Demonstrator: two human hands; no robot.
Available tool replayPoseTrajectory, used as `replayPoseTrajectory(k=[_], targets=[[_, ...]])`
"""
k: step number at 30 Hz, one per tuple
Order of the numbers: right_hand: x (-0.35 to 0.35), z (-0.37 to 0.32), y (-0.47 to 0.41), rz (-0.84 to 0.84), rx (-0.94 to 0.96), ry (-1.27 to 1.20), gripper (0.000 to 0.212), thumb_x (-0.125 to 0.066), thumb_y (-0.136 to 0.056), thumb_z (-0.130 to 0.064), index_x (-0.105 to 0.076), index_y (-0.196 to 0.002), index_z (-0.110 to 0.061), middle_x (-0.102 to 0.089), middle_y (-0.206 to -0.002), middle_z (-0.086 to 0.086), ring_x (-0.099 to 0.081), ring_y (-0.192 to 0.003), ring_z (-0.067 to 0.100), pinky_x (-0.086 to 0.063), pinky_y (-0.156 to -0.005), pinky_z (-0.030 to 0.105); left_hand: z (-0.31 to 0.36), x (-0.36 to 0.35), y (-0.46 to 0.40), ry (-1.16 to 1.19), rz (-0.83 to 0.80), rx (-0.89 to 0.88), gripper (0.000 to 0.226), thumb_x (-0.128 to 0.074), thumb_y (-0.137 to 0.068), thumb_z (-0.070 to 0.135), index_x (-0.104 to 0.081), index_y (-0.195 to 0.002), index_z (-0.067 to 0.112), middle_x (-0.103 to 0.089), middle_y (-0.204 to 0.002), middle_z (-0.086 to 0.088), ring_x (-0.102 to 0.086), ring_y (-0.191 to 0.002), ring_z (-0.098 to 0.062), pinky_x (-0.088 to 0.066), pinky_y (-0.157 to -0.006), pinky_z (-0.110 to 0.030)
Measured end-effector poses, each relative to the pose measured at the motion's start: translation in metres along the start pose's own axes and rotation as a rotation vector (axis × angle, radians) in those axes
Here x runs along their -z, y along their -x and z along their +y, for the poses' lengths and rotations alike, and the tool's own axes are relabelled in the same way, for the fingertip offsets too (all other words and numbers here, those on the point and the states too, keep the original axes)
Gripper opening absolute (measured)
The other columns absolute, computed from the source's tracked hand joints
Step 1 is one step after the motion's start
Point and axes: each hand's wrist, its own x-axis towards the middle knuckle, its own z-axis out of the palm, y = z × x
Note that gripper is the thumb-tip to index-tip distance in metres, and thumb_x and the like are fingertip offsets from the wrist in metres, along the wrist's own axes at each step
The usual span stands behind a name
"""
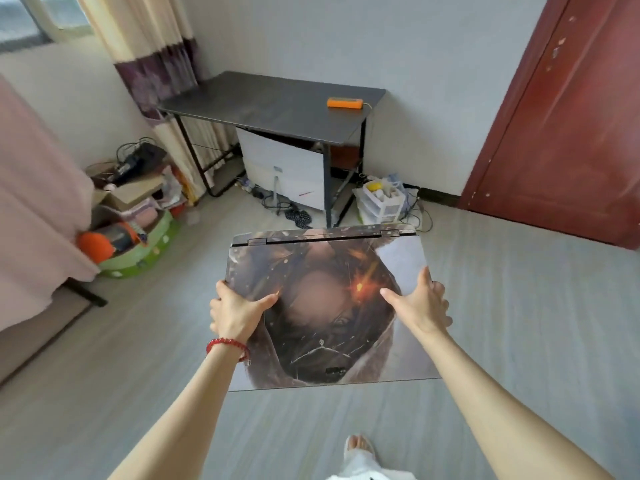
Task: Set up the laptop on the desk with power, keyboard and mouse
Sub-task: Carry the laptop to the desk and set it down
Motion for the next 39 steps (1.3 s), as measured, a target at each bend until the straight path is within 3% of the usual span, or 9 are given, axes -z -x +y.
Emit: replayPoseTrajectory(k=[8,14,20,27,39], targets=[[-0.029,-0.152,-0.149,-0.078,0.166,0.026,0.093,-0.064,-0.074,-0.055,-0.011,-0.144,-0.023,-0.025,-0.145,0.017,-0.033,-0.126,0.045,-0.029,-0.100,0.058,0.081,0.005,-0.148,0.068,0.140,0.076,0.094,-0.078,-0.061,0.049,-0.027,-0.131,0.013,-0.040,-0.131,-0.020,-0.042,-0.120,-0.039,-0.035,-0.103,-0.054],[-0.095,-0.264,-0.238,-0.140,0.222,0.045,0.094,-0.062,-0.075,-0.056,-0.010,-0.145,-0.021,-0.025,-0.146,0.018,-0.034,-0.127,0.043,-0.031,-0.100,0.058,0.110,0.016,-0.284,0.078,0.210,0.137,0.098,-0.078,-0.061,0.051,-0.025,-0.134,0.014,-0.040,-0.134,-0.020,-0.041,-0.122,-0.039,-0.035,-0.104,-0.055],[-0.178,-0.402,-0.337,-0.166,0.212,-0.001,0.091,-0.062,-0.076,-0.054,-0.013,-0.144,-0.019,-0.026,-0.144,0.020,-0.037,-0.125,0.042,-0.034,-0.101,0.054,0.146,0.036,-0.473,0.085,0.207,0.122,0.102,-0.078,-0.060,0.051,-0.023,-0.136,0.012,-0.039,-0.138,-0.019,-0.038,-0.126,-0.038,-0.034,-0.105,-0.056],[-0.228,-0.532,-0.439,-0.131,0.177,0.051,0.088,-0.061,-0.074,-0.058,-0.018,-0.141,-0.021,-0.033,-0.139,0.018,-0.042,-0.119,0.043,-0.038,-0.098,0.051,0.212,0.049,-0.641,0.040,0.180,0.133,0.102,-0.078,-0.060,0.052,-0.024,-0.136,0.010,-0.038,-0.137,-0.021,-0.037,-0.126,-0.040,-0.033,-0.104,-0.055],[-0.330,-0.710,-0.690,-0.128,0.067,0.013,0.087,-0.059,-0.075,-0.058,-0.016,-0.142,-0.024,-0.033,-0.140,0.014,-0.042,-0.119,0.041,-0.036,-0.095,0.051,0.324,-0.013,-0.956,0.098,0.083,0.093,0.103,-0.078,-0.058,0.055,-0.023,-0.135,0.015,-0.039,-0.135,-0.016,-0.040,-0.123,-0.038,-0.038,-0.102,-0.057]])
